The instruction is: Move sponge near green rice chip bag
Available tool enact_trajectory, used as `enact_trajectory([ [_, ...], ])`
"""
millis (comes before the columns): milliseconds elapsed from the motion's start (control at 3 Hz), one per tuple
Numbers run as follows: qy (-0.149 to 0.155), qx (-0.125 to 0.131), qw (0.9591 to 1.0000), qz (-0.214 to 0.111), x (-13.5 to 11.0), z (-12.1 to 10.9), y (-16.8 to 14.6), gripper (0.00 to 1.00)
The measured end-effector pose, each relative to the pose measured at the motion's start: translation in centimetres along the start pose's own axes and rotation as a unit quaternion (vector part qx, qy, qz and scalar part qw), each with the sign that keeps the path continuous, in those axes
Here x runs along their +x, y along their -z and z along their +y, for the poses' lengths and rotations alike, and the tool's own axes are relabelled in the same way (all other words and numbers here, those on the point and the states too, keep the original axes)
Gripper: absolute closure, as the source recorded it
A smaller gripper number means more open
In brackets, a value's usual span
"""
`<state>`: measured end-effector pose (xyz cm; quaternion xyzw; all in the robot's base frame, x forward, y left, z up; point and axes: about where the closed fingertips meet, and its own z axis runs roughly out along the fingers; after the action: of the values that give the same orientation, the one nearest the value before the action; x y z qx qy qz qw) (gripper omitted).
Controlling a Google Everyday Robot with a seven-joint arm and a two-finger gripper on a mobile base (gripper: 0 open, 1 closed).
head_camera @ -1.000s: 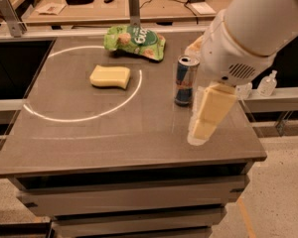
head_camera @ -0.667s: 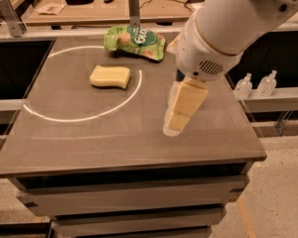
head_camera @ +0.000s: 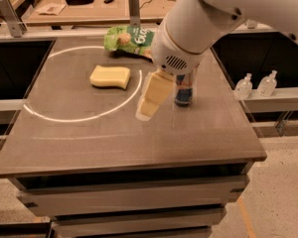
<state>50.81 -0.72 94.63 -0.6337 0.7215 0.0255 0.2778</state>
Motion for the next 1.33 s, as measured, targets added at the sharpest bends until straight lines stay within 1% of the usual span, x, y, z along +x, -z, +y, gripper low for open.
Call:
enact_trajectory([
  [333, 0.001, 0.000, 1.0000, 0.000, 0.0, 0.0, 0.0, 0.00],
  [667, -0.039, -0.015, 0.9991, -0.005, 0.4, 0.4, -0.1, 0.00],
  [1000, -0.114, -0.044, 0.9919, -0.033, -0.3, 2.5, -1.7, 0.00],
  [1333, -0.155, -0.061, 0.9831, -0.076, -2.3, 4.3, -3.5, 0.00],
])
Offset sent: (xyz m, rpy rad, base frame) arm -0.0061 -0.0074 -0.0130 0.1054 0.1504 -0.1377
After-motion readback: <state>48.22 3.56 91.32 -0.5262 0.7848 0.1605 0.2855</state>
